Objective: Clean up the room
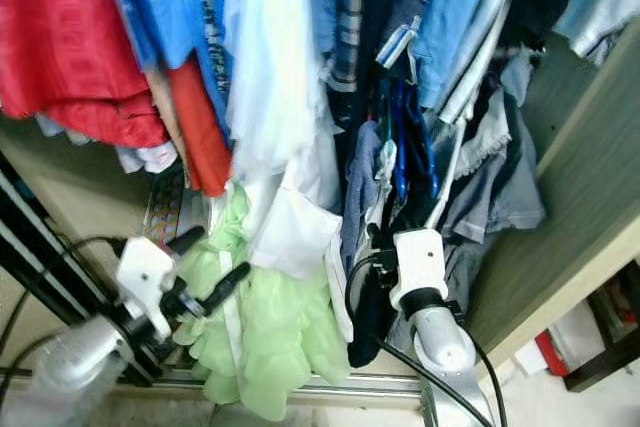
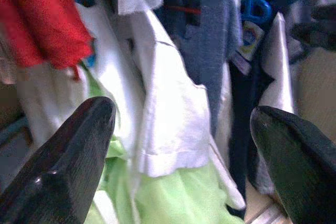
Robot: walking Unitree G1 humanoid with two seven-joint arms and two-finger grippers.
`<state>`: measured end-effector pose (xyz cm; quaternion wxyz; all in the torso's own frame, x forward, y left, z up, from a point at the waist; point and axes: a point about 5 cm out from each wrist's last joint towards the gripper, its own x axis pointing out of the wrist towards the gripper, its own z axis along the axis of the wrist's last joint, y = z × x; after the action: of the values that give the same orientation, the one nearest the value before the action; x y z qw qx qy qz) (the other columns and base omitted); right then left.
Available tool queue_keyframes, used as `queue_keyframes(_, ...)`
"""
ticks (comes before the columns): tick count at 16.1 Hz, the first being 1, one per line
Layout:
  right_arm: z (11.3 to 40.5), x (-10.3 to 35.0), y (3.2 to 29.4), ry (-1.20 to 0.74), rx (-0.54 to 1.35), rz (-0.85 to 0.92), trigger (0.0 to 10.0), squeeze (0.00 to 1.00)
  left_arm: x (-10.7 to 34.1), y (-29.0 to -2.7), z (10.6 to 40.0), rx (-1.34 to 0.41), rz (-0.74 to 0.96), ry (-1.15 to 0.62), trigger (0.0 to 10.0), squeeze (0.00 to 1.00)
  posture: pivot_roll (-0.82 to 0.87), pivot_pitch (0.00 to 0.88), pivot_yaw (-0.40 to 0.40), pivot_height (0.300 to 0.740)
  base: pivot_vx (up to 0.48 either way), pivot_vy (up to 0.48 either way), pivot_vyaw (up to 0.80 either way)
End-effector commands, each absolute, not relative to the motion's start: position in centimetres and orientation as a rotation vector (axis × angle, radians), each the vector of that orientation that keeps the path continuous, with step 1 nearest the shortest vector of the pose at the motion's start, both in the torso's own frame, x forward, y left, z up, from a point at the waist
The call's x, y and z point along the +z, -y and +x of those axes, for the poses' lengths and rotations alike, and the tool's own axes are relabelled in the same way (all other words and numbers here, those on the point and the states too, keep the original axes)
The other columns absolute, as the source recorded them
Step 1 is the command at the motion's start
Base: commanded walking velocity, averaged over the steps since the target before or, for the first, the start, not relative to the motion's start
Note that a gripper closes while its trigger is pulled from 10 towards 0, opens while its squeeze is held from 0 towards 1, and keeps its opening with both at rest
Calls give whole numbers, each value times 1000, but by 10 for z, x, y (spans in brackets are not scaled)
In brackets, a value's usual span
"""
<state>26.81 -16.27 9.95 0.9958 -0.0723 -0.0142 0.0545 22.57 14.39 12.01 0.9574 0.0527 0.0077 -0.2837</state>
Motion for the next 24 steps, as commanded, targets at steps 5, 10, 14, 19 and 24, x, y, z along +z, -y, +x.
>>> queue_keyframes(5,274,117,178,96,51,-150,10000,0,121,-192,206,-197,214,59,10000,0,35,0,-19,740,0,0,0)
queue_keyframes(10,256,118,176,51,66,-176,10000,0,103,-236,163,134,219,-74,10000,0,63,0,-93,740,0,0,0)
queue_keyframes(14,247,120,173,44,79,-182,10000,0,111,-215,169,160,171,16,10000,0,28,0,-97,740,0,0,0)
queue_keyframes(19,235,119,178,12,85,-237,10000,0,100,-197,177,22,166,-16,10000,0,-20,0,-66,740,0,0,271)
queue_keyframes(24,233,116,174,1,77,-190,10000,0,104,-193,191,3,205,14,10000,0,-21,0,-46,740,0,0,576)
